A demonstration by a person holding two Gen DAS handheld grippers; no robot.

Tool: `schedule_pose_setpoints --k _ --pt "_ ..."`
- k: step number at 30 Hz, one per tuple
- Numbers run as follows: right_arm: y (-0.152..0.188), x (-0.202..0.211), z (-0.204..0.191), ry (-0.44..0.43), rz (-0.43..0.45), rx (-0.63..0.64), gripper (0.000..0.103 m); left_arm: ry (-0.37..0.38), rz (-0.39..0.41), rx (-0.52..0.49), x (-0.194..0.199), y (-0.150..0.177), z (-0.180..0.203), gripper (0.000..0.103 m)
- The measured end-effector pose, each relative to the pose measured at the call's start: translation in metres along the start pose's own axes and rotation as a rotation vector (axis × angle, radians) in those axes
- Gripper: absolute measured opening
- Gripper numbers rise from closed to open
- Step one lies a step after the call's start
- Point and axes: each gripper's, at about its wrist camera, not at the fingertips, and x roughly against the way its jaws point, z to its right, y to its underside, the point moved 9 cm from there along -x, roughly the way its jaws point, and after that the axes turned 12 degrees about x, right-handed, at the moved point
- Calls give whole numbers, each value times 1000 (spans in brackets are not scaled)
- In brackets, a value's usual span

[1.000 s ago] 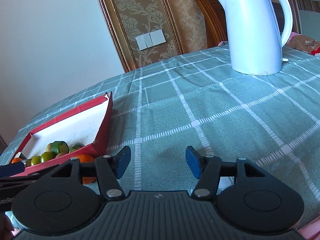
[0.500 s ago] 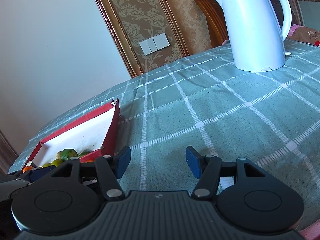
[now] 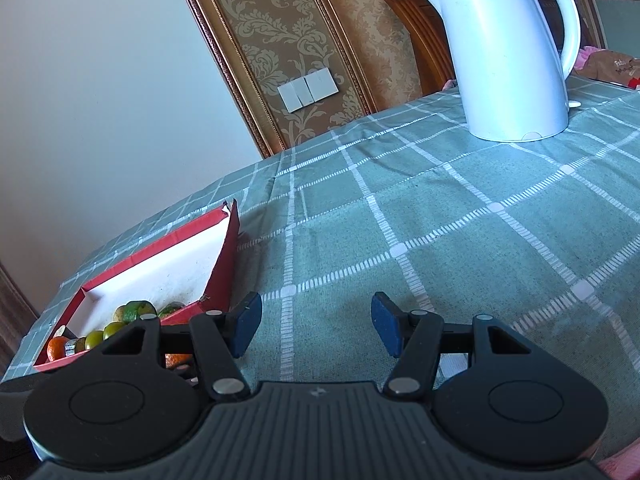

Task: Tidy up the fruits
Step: 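Move the left gripper to the mandarin orange and close it, then carry the mandarin orange into the red tray and open the left gripper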

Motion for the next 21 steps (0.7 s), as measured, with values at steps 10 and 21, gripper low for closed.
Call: schedule_pose_setpoints --k 10,21 --pt "0 2 -1 -4 3 -1 60 81 -6 102 0 -1 -13 47" --pt "0 1 -1 -18 6 -7 60 77 20 88 9 -1 -13 41"
